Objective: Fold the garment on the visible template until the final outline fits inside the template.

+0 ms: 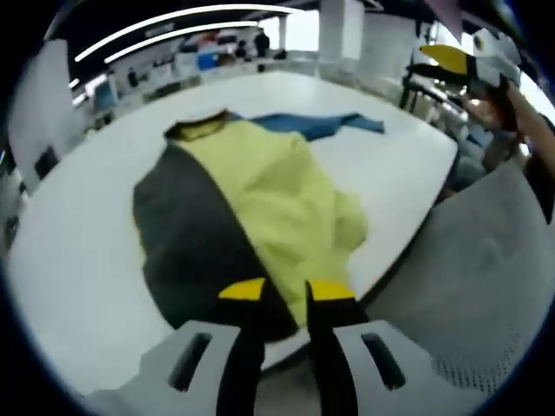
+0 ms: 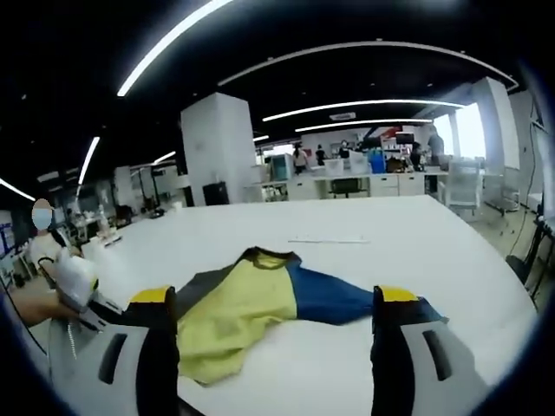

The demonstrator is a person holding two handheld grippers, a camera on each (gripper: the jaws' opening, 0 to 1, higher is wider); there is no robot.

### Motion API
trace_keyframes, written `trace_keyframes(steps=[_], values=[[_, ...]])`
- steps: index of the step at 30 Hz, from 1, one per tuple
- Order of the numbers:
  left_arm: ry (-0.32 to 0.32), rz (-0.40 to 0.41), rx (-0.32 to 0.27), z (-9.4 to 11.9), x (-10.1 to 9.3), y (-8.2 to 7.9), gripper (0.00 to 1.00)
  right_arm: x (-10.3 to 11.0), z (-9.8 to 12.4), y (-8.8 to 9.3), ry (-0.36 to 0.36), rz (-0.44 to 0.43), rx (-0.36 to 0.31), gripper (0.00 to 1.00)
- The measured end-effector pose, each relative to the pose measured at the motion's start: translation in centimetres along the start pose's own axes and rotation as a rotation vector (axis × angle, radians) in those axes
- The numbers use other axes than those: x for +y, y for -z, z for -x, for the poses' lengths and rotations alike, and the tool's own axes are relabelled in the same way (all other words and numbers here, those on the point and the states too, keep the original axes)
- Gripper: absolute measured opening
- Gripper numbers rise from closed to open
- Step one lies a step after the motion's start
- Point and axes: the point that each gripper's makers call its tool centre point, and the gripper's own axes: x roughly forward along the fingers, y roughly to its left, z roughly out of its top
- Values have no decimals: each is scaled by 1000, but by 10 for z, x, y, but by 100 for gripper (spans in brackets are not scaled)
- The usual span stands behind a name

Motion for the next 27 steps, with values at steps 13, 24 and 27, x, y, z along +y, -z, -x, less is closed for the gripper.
trace_keyframes(steps=[13, 24, 27], values=[[-86, -64, 127, -16, 5, 11, 11, -17, 13, 5, -2, -3, 7, 89], [-103, -11, 150, -16, 11, 16, 0, -25, 17, 6, -23, -18, 6, 88], [-82, 42, 136, -15, 8, 15, 0, -26, 17, 6, -33, -11, 9, 88]])
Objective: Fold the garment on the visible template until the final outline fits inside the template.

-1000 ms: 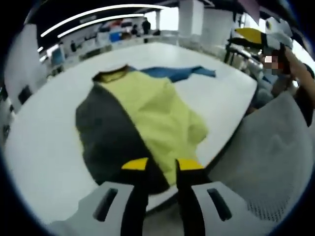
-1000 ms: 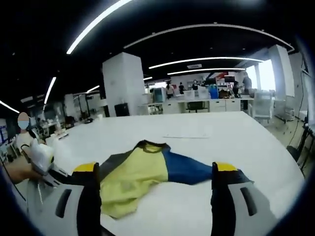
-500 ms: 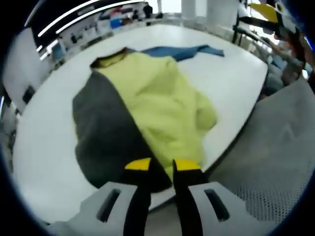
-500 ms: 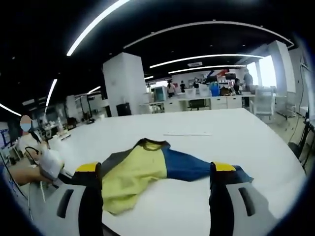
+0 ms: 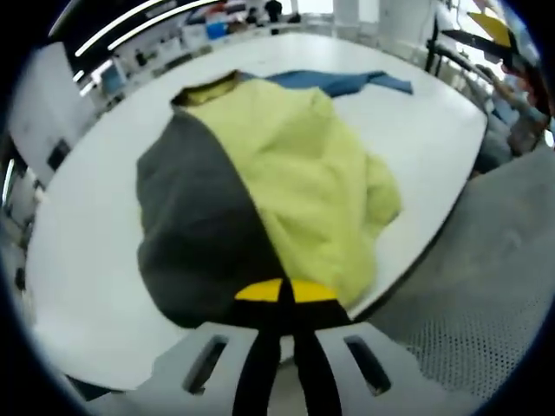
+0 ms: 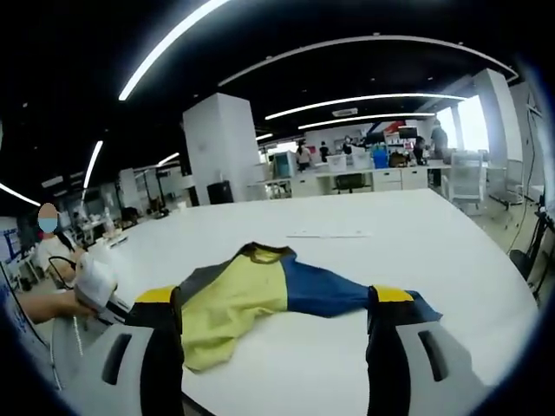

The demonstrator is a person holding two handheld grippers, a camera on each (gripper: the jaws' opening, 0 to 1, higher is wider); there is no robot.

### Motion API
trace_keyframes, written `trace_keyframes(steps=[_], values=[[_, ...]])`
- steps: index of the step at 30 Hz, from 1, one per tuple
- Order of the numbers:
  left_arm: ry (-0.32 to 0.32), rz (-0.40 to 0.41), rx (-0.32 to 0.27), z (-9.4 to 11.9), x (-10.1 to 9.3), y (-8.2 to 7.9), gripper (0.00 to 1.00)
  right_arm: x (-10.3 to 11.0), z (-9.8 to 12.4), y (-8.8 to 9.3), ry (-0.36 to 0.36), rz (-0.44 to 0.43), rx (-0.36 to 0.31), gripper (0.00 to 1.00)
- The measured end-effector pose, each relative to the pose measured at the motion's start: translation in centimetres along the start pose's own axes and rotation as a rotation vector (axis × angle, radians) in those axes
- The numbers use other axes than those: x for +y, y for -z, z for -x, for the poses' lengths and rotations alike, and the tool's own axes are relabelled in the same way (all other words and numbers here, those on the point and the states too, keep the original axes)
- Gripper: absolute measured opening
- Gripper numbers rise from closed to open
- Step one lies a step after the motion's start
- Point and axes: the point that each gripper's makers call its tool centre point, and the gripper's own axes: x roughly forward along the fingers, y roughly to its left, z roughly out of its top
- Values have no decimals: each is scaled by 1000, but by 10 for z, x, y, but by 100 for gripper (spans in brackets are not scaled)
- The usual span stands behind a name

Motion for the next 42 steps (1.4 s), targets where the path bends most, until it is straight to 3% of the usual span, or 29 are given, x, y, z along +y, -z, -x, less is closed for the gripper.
trace_keyframes(steps=[11, 23, 42], values=[[-42, -23, 57, -7, 0, 8, 11, -5, 0, 4, -26, -6, 3, 87], [-41, 41, 57, -6, 6, 11, 0, -8, 1, 9, -43, -2, 14, 86], [-32, 75, 73, 2, 8, 23, 2, 5, 0, 10, -69, 5, 26, 84]])
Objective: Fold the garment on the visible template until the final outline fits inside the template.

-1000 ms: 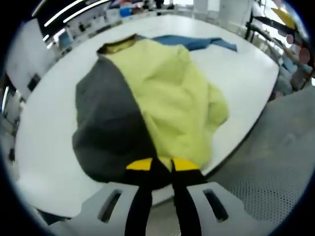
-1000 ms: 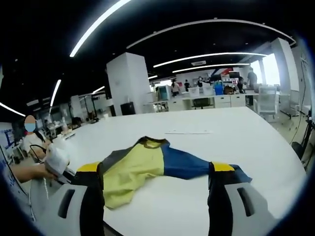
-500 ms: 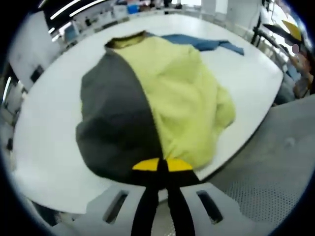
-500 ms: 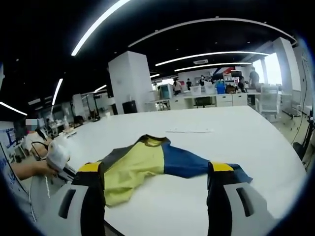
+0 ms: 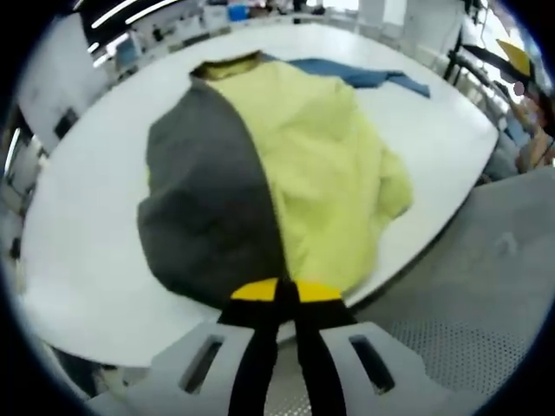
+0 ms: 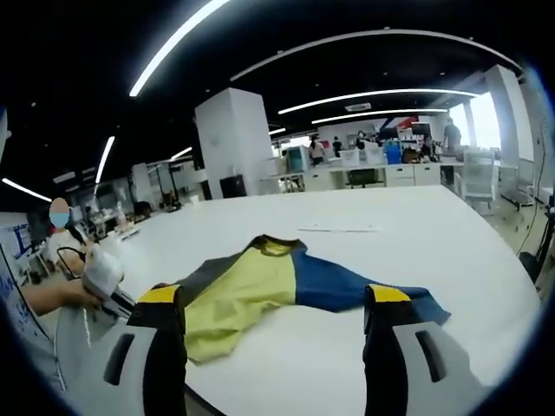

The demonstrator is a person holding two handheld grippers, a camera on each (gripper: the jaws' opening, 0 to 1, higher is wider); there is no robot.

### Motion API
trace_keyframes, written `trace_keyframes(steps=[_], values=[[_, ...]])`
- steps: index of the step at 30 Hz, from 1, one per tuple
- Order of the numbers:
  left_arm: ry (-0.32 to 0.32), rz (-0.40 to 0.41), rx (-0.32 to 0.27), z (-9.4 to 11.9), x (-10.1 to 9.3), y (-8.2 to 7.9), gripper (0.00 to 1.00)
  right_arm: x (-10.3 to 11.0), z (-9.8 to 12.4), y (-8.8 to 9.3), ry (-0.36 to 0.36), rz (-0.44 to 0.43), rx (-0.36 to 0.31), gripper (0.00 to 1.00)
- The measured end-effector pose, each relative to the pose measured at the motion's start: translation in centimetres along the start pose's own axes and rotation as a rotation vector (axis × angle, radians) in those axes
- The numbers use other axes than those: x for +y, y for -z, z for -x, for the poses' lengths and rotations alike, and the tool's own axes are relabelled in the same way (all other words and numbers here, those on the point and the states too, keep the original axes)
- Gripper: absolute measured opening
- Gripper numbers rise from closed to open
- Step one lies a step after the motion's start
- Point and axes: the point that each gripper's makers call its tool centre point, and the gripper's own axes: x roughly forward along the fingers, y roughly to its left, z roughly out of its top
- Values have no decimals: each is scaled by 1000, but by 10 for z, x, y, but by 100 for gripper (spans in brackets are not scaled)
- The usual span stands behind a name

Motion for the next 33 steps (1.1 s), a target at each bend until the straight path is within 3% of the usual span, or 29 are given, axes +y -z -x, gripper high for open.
trace_keyframes(steps=[13, 17, 24, 28, 33], values=[[-15, 28, 2, 9, 9, 2, 0, 8, -3, -3, -18, 12, 6, 84], [-25, 30, -28, 20, 16, -6, 0, 14, -5, -5, -36, 15, 5, 86], [0, 93, -141, 38, 27, -30, 0, 29, -13, -3, -56, 22, 8, 95], [-28, 69, -181, 49, 42, -40, 0, 37, -15, 4, -61, 85, 53, 100], [-57, 43, -222, 64, 63, -53, 0, 43, -16, 5, -57, 58, 48, 100]])
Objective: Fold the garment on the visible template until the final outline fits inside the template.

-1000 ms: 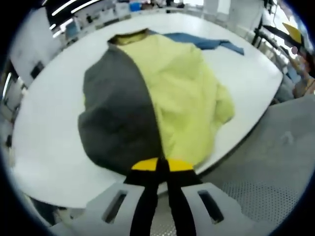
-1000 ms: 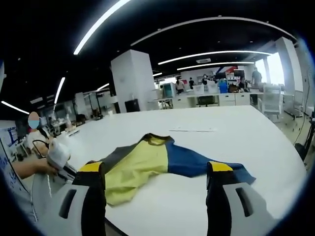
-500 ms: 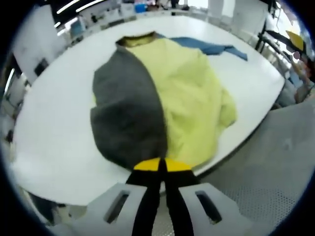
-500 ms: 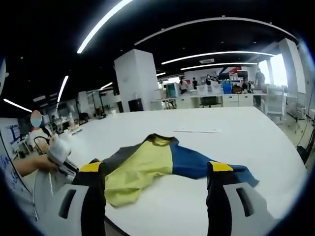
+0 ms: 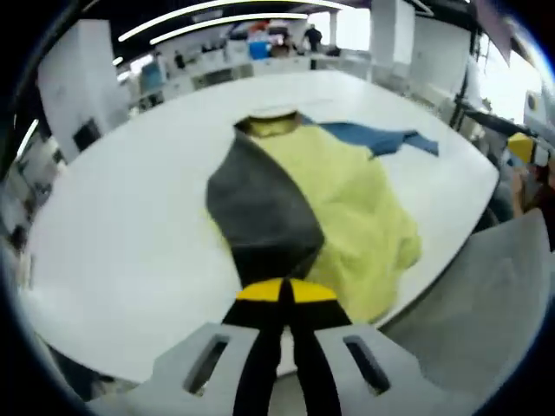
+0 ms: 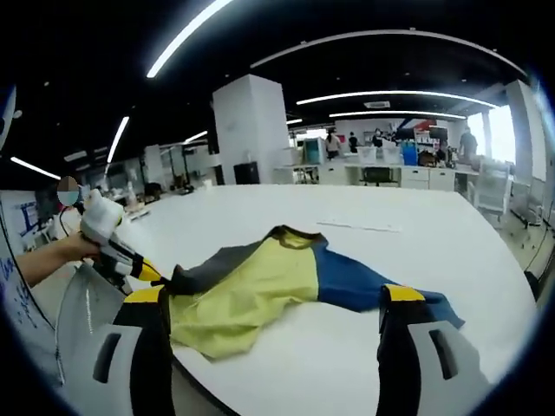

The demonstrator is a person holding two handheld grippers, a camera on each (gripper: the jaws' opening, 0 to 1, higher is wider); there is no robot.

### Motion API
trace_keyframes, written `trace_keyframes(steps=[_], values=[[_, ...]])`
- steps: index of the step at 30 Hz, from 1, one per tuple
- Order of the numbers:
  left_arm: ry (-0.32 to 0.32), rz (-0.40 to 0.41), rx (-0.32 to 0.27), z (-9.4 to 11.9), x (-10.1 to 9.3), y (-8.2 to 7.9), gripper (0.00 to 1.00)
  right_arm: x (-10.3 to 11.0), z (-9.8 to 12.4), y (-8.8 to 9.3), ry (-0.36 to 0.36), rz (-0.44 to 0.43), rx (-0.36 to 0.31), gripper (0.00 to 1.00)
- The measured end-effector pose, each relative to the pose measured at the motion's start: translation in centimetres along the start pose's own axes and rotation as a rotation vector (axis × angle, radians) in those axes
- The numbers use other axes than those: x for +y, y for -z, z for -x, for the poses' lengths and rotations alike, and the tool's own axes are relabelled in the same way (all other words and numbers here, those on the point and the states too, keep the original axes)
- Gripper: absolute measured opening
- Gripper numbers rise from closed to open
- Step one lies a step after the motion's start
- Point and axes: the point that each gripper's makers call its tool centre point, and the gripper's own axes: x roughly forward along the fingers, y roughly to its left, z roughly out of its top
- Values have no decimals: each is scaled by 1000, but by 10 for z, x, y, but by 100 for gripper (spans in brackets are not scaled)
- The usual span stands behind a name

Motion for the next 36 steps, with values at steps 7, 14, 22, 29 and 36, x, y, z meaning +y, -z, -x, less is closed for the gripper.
trace_keyframes(steps=[7, 14, 22, 29, 36], values=[[-30, -46, -31, 4, 28, -13, 0, 10, -3, 0, 16, -2, 3, 100], [-58, -85, -46, 5, 60, -17, 0, 17, -5, -3, 56, 10, 3, 100], [-94, -137, -62, 5, 99, -26, 0, 33, -11, -5, 89, 36, 19, 100], [-94, -141, -92, 3, 130, -35, 0, 44, -17, -7, 114, 48, 34, 100], [-117, -154, -88, -5, 171, -37, 0, 46, -16, -5, 166, 45, 43, 100]])
